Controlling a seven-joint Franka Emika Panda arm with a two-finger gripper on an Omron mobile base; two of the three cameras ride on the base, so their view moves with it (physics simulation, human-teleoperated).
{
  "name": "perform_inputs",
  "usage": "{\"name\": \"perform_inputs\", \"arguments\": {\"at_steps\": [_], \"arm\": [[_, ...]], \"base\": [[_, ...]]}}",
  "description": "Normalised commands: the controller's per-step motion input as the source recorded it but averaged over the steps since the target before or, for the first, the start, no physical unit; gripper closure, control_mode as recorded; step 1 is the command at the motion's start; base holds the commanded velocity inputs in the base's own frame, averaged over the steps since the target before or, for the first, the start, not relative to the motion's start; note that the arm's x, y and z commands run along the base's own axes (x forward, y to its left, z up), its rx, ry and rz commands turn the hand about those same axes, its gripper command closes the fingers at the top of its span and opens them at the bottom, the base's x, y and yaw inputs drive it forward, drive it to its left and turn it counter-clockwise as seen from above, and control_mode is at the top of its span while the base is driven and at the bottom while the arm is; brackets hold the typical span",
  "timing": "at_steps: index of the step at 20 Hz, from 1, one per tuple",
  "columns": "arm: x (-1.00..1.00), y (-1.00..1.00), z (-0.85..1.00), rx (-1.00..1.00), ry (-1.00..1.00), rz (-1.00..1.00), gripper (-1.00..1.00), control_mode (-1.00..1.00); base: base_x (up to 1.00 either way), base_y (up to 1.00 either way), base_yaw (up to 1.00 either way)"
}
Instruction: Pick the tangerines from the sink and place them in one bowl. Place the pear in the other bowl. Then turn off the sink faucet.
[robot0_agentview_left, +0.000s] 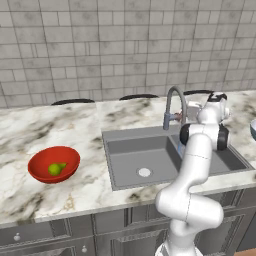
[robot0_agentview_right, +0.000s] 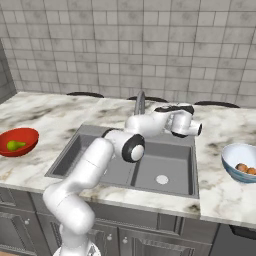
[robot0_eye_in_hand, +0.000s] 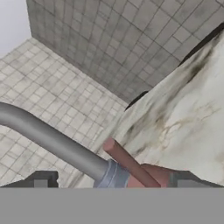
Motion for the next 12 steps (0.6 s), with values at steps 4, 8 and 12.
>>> {"name": "perform_inputs", "arguments": {"at_steps": [4, 8, 12], "arm": [[0.19, 0.05, -0.12, -0.07, -0.18, 0.13, -1.00, -1.00], [0.13, 0.00, -0.10, -0.05, -0.17, 0.12, -1.00, -1.00], [0.19, 0.14, -0.01, -0.05, -0.22, 0.13, -1.00, -1.00]], "base": [[0.00, 0.00, 0.00], [0.00, 0.00, 0.00], [0.00, 0.00, 0.00]]}}
